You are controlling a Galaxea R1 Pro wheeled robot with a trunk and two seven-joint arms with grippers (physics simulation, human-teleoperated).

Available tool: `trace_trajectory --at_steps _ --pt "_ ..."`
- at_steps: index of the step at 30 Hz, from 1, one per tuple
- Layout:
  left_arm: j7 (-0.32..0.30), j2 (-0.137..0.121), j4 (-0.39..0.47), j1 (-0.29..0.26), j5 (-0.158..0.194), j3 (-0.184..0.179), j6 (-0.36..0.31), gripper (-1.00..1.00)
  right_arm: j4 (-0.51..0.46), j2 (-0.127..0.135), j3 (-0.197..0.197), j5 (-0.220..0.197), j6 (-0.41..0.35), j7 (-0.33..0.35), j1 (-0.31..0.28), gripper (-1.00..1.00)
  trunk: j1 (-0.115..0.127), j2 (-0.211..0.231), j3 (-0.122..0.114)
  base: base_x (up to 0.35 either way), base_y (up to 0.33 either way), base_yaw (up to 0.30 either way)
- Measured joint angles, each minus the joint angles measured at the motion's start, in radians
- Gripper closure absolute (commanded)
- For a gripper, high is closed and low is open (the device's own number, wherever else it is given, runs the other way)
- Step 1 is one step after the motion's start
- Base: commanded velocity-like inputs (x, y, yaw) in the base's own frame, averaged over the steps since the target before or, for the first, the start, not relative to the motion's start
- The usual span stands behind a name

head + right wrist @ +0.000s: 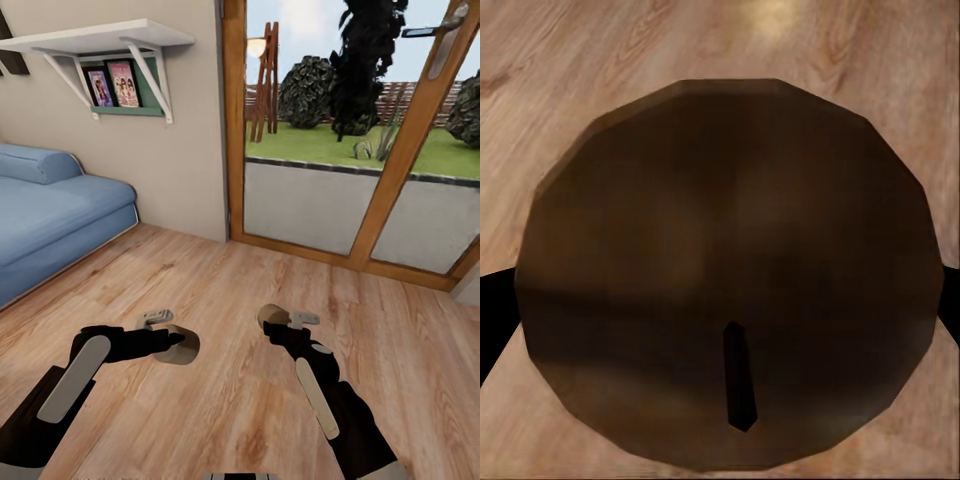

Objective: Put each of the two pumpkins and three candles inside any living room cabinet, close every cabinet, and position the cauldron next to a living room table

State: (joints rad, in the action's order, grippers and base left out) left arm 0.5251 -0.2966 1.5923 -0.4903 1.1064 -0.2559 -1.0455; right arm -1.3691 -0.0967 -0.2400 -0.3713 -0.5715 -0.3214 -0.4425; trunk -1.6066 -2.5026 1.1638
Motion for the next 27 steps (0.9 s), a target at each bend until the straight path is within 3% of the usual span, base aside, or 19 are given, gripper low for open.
trace_trajectory --at_steps 8,13,19,21,23,25,27 --pt "-0.001 0.000 0.000 0.000 0.000 -0.001 0.001 1.00 0.000 0.000 0.028 0.002 -0.002 0.000 0.000 1.00 0.000 0.000 -0.007 -0.167 -0.122 -0.262" --pt "0.001 0.001 0.002 0.000 0.000 -0.001 0.001 1.00 0.000 0.000 0.063 -0.002 -0.038 0.001 0.000 1.00 0.003 0.001 -0.031 -0.017 -0.012 -0.248" --pt "0.002 0.001 0.001 -0.001 -0.001 -0.003 0.000 1.00 0.001 0.000 0.075 -0.003 -0.064 0.001 0.000 1.00 0.005 0.002 -0.060 -0.002 -0.002 -0.240" --pt "0.003 0.001 0.001 -0.001 -0.002 -0.004 0.000 1.00 0.001 0.000 0.095 0.002 -0.090 -0.001 0.000 1.00 0.006 0.003 -0.070 0.000 0.000 -0.229" --pt "0.003 0.002 0.001 -0.001 -0.002 -0.004 0.000 1.00 0.001 0.000 0.151 0.013 -0.120 -0.002 0.000 1.00 0.014 0.016 -0.079 0.000 0.000 -0.226" --pt "0.003 0.002 0.001 -0.001 -0.002 -0.005 0.000 1.00 -0.014 0.000 0.214 0.017 -0.195 -0.002 0.001 1.00 0.021 0.030 -0.088 0.000 0.000 -0.224" --pt "0.004 0.002 0.001 -0.001 -0.002 -0.013 -0.001 1.00 -0.028 0.001 0.238 0.007 -0.256 -0.002 0.006 1.00 0.029 0.044 -0.096 0.000 0.000 -0.223"
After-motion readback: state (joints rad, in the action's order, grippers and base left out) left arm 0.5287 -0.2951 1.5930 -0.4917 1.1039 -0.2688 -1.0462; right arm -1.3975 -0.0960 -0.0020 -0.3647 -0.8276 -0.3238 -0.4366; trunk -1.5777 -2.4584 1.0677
